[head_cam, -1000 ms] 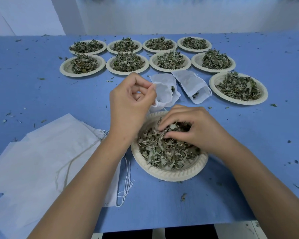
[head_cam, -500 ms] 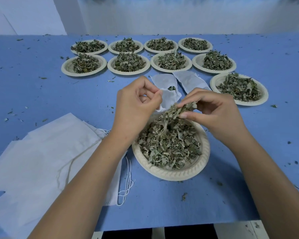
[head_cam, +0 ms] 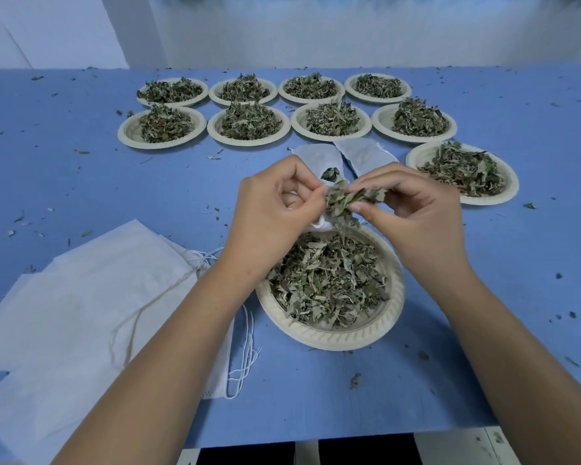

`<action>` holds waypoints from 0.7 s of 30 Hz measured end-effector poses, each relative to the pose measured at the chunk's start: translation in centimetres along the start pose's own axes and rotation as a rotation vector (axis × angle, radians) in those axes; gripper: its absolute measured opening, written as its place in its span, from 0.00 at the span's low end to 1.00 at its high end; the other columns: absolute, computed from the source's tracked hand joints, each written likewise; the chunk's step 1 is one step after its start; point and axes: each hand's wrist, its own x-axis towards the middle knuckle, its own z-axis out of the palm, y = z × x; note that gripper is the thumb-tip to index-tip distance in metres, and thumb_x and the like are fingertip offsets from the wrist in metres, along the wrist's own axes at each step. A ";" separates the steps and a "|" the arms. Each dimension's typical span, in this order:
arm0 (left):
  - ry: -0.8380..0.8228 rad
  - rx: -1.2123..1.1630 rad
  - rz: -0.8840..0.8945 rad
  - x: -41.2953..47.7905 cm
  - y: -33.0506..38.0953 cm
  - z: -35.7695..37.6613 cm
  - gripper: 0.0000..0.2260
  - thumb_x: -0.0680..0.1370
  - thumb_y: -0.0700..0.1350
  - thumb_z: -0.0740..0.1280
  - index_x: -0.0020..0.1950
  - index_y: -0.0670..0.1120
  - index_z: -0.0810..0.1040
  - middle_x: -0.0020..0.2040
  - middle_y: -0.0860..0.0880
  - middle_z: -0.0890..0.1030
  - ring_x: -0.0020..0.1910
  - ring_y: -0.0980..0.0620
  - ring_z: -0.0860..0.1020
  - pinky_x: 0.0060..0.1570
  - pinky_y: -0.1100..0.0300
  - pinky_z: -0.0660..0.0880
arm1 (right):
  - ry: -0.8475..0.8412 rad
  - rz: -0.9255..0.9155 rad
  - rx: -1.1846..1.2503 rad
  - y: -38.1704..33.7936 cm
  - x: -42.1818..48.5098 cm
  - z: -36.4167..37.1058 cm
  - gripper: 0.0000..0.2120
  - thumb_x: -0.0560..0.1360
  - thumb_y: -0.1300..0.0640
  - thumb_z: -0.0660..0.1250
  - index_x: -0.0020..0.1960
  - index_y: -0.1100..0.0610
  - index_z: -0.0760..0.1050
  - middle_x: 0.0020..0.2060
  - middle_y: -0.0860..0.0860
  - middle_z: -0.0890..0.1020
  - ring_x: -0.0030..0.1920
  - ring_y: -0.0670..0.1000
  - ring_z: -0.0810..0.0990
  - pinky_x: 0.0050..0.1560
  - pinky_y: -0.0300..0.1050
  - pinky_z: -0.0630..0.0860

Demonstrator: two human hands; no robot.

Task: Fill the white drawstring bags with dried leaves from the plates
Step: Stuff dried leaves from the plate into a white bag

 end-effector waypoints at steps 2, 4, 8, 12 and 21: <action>0.004 -0.019 0.003 -0.1 0.1 0.1 0.09 0.76 0.38 0.70 0.39 0.49 0.76 0.28 0.51 0.78 0.25 0.50 0.70 0.29 0.68 0.69 | -0.021 -0.042 -0.116 0.2 -0.2 0.2 0.14 0.68 0.72 0.73 0.48 0.57 0.81 0.42 0.52 0.83 0.46 0.50 0.82 0.51 0.42 0.78; 0.015 -0.033 0.005 -0.1 0.1 0.2 0.09 0.76 0.38 0.70 0.39 0.49 0.76 0.27 0.52 0.77 0.25 0.48 0.70 0.29 0.67 0.69 | -0.037 -0.100 -0.272 0.4 -0.3 0.3 0.11 0.67 0.71 0.72 0.47 0.59 0.83 0.42 0.51 0.83 0.46 0.52 0.81 0.51 0.41 0.77; 0.031 -0.021 0.006 -0.1 -0.1 0.4 0.09 0.76 0.38 0.71 0.39 0.48 0.76 0.29 0.47 0.77 0.28 0.36 0.71 0.30 0.62 0.70 | -0.080 -0.103 -0.343 0.5 -0.3 0.2 0.14 0.66 0.73 0.72 0.49 0.60 0.83 0.46 0.53 0.82 0.47 0.52 0.79 0.50 0.40 0.76; 0.072 0.031 -0.001 0.0 -0.3 0.3 0.10 0.76 0.38 0.71 0.38 0.49 0.76 0.28 0.56 0.77 0.27 0.51 0.74 0.31 0.66 0.72 | -0.124 -0.083 -0.214 0.4 -0.1 -0.2 0.16 0.68 0.72 0.72 0.54 0.63 0.79 0.49 0.58 0.77 0.48 0.51 0.78 0.50 0.38 0.76; -0.049 -0.029 0.051 -0.6 -0.1 0.9 0.05 0.76 0.37 0.70 0.41 0.41 0.76 0.28 0.42 0.76 0.25 0.37 0.71 0.29 0.60 0.77 | 0.007 -0.241 -0.548 0.5 -0.5 1.0 0.04 0.68 0.69 0.73 0.41 0.62 0.83 0.39 0.51 0.84 0.39 0.51 0.76 0.42 0.35 0.71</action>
